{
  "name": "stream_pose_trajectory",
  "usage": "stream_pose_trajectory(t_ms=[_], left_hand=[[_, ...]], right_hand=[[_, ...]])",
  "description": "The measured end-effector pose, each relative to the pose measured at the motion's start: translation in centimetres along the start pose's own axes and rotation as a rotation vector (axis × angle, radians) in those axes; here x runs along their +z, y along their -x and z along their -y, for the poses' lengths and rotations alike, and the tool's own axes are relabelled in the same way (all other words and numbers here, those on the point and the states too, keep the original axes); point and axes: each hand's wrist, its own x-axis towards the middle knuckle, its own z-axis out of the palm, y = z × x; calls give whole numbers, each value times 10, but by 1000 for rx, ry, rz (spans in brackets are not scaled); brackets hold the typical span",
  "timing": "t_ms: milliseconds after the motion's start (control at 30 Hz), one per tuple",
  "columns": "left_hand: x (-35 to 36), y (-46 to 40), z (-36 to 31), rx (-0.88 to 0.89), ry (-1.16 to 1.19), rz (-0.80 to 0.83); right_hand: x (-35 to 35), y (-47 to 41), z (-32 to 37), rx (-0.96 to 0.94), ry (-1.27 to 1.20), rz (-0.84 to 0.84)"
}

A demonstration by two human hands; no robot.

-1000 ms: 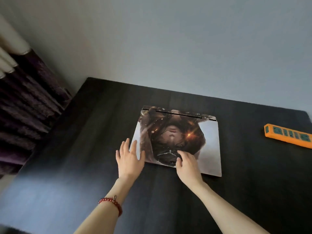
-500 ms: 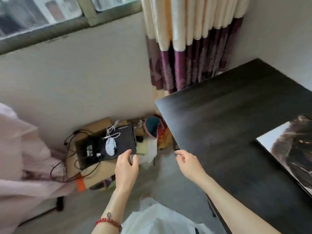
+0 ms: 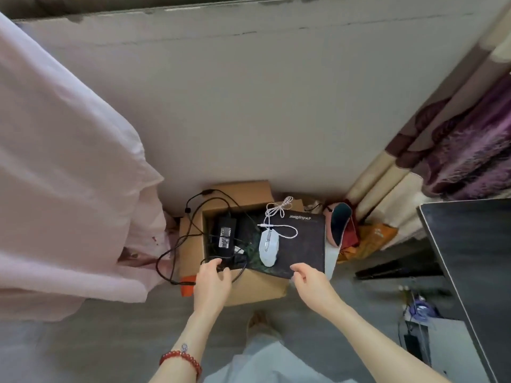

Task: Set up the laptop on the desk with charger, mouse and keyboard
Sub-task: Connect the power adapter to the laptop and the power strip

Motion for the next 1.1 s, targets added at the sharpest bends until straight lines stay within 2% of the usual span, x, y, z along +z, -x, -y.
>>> stream_pose_trajectory(t_ms=[133,267,333,433,500,600,700,833,933,1100], left_hand=[[-1,-90,10,61,-165,29],[31,-169,20,273,-473,170],[56,-199,33,252,-545,270],[95,-218,51,112,-638,483],[118,-217,59,118,-802,509],[137,-206,60,77,-972,384],[133,-204,59,69,-929,227],[100,-204,63,201,-870,65],[84,-207,70,333,-735,-70],[49,-210,81,281,-427,-94]], right_hand=[[22,-74,32,-25,86,-12],[39,-155,40,-82,127,-61],[51,-193,35,-131,179,-82],[70,-236,23,-204,248,-89],[81,-259,17,-261,284,-88],[96,-286,11,-323,348,-40],[107,-308,15,-304,466,27],[125,-327,30,-260,692,75],[132,-331,33,-178,489,79],[151,-340,62,45,30,199]])
